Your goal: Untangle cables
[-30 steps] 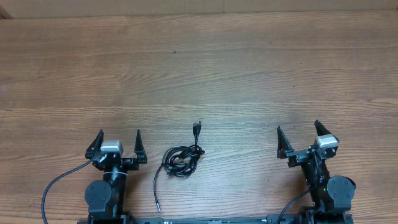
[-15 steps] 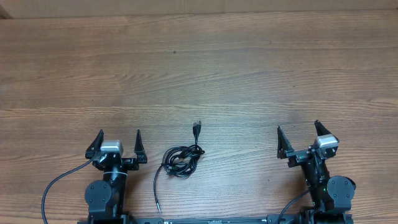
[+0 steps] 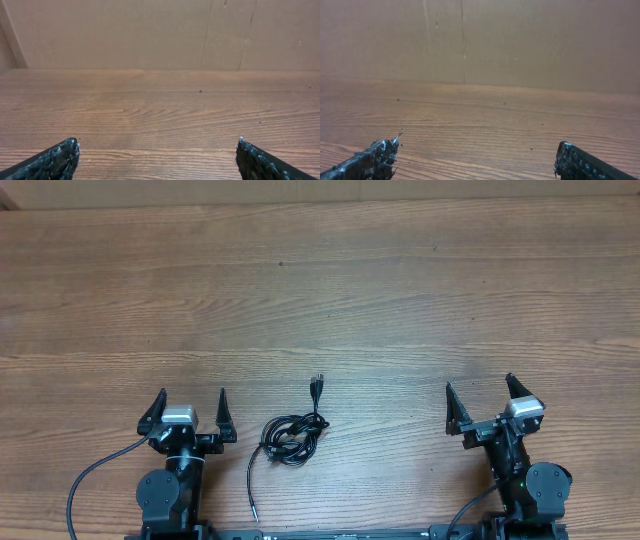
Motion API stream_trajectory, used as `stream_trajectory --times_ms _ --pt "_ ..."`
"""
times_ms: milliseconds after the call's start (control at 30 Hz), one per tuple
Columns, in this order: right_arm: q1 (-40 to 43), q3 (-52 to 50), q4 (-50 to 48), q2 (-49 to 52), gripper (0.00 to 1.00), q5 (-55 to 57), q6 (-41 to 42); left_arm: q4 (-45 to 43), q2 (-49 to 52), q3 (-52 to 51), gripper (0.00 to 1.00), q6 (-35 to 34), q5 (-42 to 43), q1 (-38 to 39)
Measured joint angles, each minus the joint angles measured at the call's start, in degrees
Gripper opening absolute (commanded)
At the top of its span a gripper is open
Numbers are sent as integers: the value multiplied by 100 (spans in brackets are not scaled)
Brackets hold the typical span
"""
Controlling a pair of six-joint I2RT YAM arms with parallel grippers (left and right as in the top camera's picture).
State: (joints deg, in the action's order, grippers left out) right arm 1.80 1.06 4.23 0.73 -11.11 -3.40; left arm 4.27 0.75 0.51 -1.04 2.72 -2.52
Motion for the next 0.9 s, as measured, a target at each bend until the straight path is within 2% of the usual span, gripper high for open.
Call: stream_trajectory --times_ms 900 --pt "-2 0 2 0 100 0 0 -85 0 0 100 0 68 0"
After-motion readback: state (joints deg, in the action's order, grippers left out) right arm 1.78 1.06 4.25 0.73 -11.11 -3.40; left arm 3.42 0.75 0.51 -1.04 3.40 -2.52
